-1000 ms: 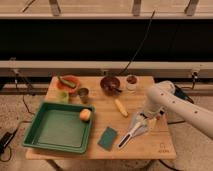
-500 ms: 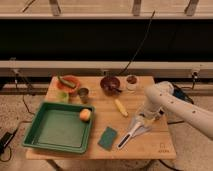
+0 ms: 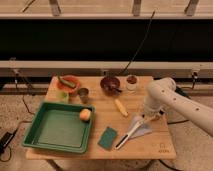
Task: Place brush in tray
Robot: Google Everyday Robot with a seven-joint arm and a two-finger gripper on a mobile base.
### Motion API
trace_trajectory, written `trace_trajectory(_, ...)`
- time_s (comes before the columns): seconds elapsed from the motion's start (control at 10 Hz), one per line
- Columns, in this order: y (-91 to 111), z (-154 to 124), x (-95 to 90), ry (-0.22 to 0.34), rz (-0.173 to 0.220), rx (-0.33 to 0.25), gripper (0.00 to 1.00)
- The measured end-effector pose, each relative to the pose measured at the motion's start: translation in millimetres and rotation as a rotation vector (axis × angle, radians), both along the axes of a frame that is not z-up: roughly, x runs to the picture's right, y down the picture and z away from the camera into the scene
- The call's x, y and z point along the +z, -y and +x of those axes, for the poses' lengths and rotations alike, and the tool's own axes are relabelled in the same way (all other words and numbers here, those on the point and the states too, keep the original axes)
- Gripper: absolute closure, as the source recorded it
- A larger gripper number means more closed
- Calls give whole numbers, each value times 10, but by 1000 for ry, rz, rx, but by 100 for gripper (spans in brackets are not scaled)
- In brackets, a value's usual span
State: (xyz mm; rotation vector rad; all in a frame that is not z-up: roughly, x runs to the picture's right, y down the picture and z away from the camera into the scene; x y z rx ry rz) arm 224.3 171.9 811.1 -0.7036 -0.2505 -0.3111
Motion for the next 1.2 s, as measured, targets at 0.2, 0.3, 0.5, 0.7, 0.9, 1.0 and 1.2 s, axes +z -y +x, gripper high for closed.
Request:
trace_trajectory(0.2, 177, -123, -171, 17, -7, -9, 100)
trace_trajectory(0.3, 299, -175, -289, 29, -12, -13, 100)
trace_trajectory(0.5, 449, -240, -433, 47, -22, -16, 100)
trace_trajectory(0.7, 667, -304, -619, 67, -17, -29, 100)
trace_trajectory(0.9, 895, -329, -825, 84, -3, -34, 100)
trace_trajectory(1.0, 1010, -351, -941, 99, 0, -33, 100)
trace_trajectory(1.2, 1123, -461, -1084, 132, -9, -33, 100)
